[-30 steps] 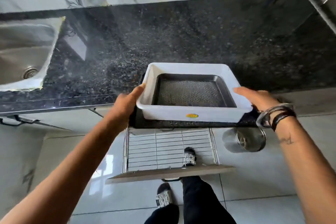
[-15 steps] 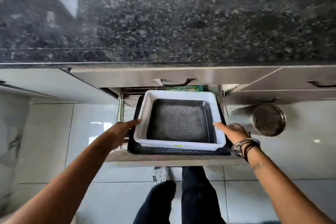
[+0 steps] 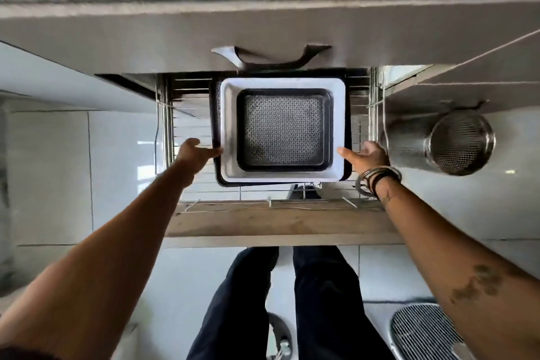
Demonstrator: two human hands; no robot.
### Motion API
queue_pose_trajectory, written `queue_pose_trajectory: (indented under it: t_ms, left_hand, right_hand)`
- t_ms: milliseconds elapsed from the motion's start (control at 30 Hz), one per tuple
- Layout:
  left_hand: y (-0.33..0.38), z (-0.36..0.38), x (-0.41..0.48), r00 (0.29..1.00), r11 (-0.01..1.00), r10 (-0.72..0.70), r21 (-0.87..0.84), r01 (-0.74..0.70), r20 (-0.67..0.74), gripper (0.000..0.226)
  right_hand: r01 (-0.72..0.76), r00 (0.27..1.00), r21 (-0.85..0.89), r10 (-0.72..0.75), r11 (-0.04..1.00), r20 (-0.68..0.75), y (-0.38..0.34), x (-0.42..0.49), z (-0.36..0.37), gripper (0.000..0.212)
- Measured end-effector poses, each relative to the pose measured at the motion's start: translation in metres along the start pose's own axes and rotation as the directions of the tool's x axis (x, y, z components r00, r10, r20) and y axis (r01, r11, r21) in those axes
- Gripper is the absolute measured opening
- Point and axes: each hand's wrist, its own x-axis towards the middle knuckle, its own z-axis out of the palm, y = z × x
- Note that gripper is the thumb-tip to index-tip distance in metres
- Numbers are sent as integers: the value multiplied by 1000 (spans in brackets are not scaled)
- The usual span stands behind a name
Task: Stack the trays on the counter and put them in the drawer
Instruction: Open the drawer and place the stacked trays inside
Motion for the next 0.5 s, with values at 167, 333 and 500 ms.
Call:
queue_pose_trajectory:
  t_ms: [167,333,500]
  left_hand:
    - [-12,-25,-114,651,986,84,156,53,-755,86]
    - [-53,-54,-164,807,730,-578,-518,445,-122,51]
    - [-29,-47,-161,868,243,-446,-904,352,218,89]
  right_hand:
    - [66,758,-102,-116,993,-642,-1,-120,-58,59]
    - [-550,754,714,625,434,201,25,-171,-80,41]
    - [-570,780,822,330,24,531,-17,-172,-67,77]
